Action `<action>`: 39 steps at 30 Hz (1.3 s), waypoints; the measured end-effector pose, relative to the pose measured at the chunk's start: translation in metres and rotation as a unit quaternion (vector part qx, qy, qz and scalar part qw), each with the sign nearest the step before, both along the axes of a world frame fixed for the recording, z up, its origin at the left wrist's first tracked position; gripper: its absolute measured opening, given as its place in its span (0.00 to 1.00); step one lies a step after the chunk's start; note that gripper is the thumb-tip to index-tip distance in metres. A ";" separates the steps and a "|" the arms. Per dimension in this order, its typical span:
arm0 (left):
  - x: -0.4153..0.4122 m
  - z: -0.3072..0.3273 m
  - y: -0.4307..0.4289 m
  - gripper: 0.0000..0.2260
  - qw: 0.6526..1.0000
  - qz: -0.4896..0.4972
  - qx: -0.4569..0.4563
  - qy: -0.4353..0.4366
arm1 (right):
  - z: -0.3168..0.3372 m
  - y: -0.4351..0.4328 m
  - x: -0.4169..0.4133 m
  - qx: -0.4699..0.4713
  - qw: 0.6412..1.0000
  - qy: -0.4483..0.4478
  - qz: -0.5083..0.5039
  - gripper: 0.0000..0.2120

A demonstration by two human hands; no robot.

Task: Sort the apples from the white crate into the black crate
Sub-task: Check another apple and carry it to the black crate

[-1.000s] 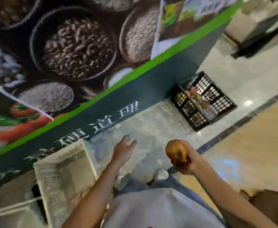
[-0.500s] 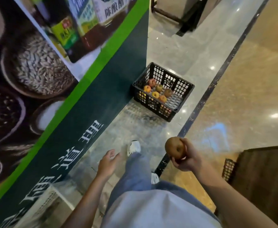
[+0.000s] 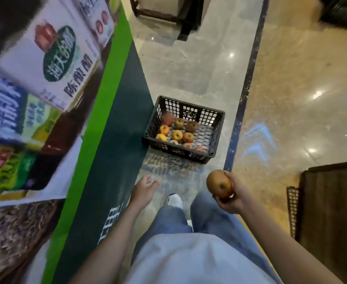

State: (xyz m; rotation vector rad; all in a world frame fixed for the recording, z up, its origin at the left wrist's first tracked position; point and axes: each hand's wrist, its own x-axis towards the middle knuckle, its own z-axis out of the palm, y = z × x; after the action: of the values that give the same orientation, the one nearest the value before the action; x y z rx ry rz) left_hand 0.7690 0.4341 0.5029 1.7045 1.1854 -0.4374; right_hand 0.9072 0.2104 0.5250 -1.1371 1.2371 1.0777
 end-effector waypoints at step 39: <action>0.492 -0.459 0.148 0.36 0.725 -0.548 0.405 -0.099 | -0.534 0.151 0.321 -0.239 0.765 -0.266 0.535 0.39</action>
State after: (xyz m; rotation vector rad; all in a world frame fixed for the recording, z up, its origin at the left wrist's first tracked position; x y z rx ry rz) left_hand 1.2613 0.5819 0.0439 3.0749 -0.0203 -0.4061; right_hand 1.2286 0.3612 -0.0089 -2.5073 0.2982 1.0801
